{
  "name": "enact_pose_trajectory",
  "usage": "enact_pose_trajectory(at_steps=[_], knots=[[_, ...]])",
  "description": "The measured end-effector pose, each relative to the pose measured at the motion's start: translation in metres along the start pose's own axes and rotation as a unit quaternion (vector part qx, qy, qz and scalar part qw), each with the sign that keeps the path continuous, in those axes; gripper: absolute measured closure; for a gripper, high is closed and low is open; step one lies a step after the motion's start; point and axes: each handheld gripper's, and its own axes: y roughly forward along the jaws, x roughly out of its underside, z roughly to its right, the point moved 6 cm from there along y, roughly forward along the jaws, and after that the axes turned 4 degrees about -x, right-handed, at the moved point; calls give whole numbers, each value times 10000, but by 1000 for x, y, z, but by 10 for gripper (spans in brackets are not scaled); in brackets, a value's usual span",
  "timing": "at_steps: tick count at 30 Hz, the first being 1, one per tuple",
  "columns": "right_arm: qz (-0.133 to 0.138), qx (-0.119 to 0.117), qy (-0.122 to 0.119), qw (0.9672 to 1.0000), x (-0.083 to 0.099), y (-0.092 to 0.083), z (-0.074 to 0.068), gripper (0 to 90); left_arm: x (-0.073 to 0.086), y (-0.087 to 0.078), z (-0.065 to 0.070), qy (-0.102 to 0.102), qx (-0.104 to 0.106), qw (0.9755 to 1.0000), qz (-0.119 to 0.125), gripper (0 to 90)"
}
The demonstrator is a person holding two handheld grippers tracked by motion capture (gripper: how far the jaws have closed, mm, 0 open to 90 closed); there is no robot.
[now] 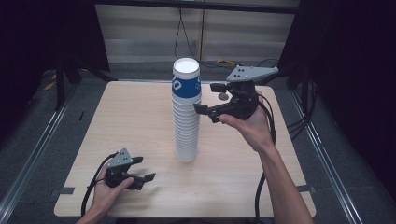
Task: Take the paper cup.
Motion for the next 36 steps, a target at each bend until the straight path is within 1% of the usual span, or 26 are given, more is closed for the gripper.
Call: enact_pose_trajectory(at_steps=[5, 8, 10, 12, 13, 15, 18, 22, 24, 25, 26, 28, 29, 32, 36], knots=[[13, -90, -7, 10000, -10, 2, 0, 145, 0, 1, 0, 13, 10, 10000, -22, 173], [0, -89, -27, 10000, -15, 3, 1, 145, 0, 0, 0, 22, -5, 10000, -22, 173], [-38, -114, -45, 9999, -21, 5, 1, 143, 0, 1, 0, 34, -2, 10000, -28, 173], [-53, -137, -35, 9999, -23, 6, 1, 143, 0, 1, 0, 30, 7, 10000, -29, 173], [-115, -137, -50, 9998, -26, 9, 0, 144, 1, 1, 1, 23, 17, 10000, -38, 173], [-149, -178, -46, 9997, -28, 11, 1, 144, 1, 2, 2, 23, 37, 10000, -60, 173], [-195, -182, -31, 9996, -32, 15, 3, 144, 2, 3, 2, 74, 46, 9999, -86, 173], [-267, -194, 24, 9995, -36, 21, 8, 144, 2, 4, 3, 51, 39, 9999, -80, 173], [-330, -288, 93, 9990, -39, 25, 8, 146, 2, 4, 3, 49, 52, 9999, -86, 174], [-330, -288, 93, 9990, -39, 25, 8, 146, 2, 4, 3, 49, 52, 9999, -86, 174], [-368, -210, 101, 9991, -42, 28, 10, 153, 2, 3, 4, 75, 64, 9999, -81, 175], [-317, -284, 147, 9990, -45, 29, 11, 164, 2, 4, 4, 82, 65, 9999, -106, 174], [-344, -267, 134, 9990, -47, 30, 12, 163, 2, 4, 4, 93, 53, 9999, -100, 174], [-398, -264, 108, 9988, -51, 34, 12, 170, 2, 4, 5, 47, 68, 9999, -83, 174], [-344, -274, 98, 9990, -56, 35, 12, 179, 2, 4, 5, 75, 68, 9999, -83, 174]])
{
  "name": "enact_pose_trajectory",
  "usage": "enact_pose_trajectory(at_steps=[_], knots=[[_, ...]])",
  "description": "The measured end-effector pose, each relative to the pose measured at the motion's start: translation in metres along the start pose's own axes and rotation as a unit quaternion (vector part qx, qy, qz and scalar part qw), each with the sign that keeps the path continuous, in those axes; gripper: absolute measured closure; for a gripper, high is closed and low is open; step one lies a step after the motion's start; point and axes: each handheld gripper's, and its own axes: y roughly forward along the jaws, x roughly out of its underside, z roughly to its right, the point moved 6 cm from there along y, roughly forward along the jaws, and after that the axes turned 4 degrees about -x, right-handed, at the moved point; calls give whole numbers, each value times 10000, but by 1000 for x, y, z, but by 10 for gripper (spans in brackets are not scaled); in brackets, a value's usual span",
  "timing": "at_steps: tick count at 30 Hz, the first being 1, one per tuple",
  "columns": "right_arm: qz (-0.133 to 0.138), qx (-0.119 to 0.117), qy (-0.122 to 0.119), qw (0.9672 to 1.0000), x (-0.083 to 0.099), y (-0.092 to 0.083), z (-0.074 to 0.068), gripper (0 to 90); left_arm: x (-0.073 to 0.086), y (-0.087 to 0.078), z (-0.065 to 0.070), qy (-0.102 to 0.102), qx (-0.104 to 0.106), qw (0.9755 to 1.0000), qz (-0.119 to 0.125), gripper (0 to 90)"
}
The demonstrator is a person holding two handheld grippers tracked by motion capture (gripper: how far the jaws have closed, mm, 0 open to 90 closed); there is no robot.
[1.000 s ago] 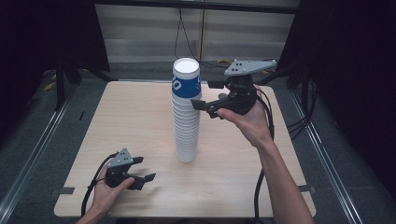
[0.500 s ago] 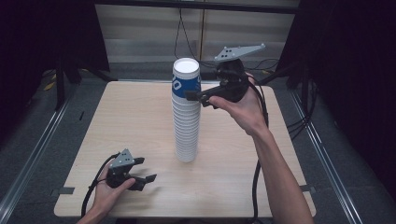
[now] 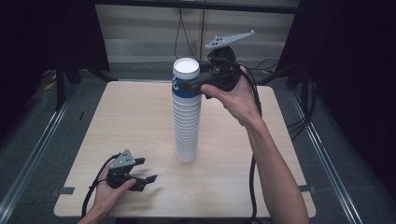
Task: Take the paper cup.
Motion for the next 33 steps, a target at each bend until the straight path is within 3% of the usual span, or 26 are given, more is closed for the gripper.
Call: enact_pose_trajectory(at_steps=[10, 19, 33], knots=[[-48, -59, -49, 10000, -4, 6, -1, 254, 0, 0, 0, 26, -7, 10000, -28, 174], [9, -37, -55, 10000, -6, 7, -1, 266, -1, -3, -3, -5, -57, 10000, 53, 175], [473, -3, 8, 9989, -11, -1, -2, 271, 0, -1, -1, 19, -18, 10000, -3, 174]])
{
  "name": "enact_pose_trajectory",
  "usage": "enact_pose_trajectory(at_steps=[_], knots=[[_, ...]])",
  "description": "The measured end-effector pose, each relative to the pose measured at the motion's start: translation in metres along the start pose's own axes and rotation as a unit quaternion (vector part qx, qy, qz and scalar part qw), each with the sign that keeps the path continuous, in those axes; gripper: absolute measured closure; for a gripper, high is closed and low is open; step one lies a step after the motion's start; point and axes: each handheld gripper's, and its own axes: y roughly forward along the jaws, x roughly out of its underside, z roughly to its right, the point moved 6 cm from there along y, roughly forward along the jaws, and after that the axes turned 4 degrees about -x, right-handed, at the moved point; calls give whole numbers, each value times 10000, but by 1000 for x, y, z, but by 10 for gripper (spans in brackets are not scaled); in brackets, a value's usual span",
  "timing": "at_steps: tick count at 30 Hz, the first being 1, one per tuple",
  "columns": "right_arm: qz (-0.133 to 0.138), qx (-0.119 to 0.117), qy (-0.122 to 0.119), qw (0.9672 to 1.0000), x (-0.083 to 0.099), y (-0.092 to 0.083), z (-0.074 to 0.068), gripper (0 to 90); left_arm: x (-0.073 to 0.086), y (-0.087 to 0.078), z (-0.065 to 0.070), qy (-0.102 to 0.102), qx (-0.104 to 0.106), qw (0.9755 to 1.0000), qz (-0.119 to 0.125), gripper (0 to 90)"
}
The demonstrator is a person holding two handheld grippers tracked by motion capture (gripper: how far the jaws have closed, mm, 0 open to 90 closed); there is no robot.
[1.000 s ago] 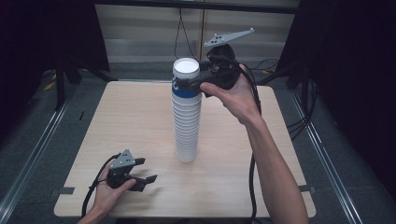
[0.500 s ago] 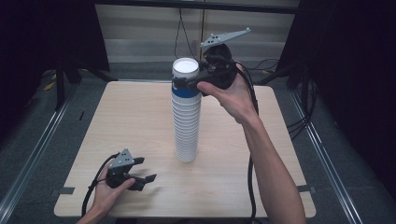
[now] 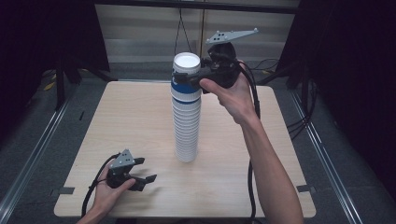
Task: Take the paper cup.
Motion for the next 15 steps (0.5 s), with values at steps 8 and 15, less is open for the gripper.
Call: enact_pose_trajectory(at_steps=[8, 15], knots=[[306, 66, -25, 9995, -6, -5, -2, 276, 0, 0, 0, 3, 3, 10000, -5, 174], [585, 62, 22, 9983, -11, -11, -1, 278, 0, 0, 0, -6, -2, 10000, -11, 174]])
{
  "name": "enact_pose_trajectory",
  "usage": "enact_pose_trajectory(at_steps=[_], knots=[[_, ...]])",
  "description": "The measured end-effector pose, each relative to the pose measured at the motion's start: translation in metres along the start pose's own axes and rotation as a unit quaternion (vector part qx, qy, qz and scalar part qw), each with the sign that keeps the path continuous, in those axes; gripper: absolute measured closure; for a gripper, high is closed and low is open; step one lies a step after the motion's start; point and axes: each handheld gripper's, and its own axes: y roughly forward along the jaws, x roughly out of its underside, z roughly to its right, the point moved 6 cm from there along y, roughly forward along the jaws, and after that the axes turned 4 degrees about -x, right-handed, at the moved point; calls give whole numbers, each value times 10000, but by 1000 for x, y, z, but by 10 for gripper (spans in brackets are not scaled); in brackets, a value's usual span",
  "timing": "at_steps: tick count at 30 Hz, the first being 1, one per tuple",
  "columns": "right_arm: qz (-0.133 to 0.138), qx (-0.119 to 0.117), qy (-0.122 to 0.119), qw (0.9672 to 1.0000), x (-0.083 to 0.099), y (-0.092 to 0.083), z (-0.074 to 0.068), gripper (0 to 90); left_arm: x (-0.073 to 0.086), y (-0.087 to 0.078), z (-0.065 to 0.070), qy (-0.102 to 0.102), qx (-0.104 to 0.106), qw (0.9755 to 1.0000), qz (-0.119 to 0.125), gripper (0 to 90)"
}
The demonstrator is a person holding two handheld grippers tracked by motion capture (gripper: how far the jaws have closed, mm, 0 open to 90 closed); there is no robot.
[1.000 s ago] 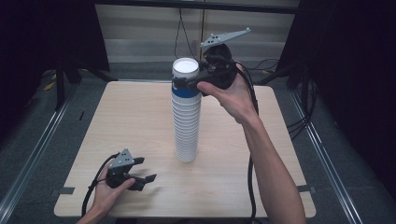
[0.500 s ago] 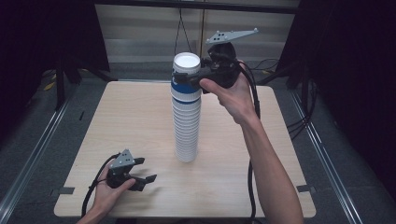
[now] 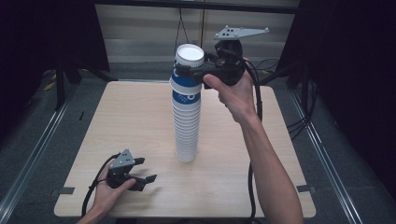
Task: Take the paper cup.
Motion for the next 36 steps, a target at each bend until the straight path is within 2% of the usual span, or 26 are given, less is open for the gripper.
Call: enact_pose_trajectory(at_steps=[10, 15, 23, 36], knots=[[234, -18, 75, 9997, -3, -5, 0, 280, 0, 0, 0, -1, 2, 10000, 2, 174], [419, -101, 184, 9989, -5, -9, 0, 281, 0, 0, 0, -19, -14, 10000, -3, 175], [556, -51, 88, 9984, -8, -12, -3, 282, 0, -1, 0, -2, -18, 10000, -1, 175], [888, -139, 152, 9958, -13, -24, -2, 284, 0, 0, 1, 1, 5, 10000, -12, 175]])
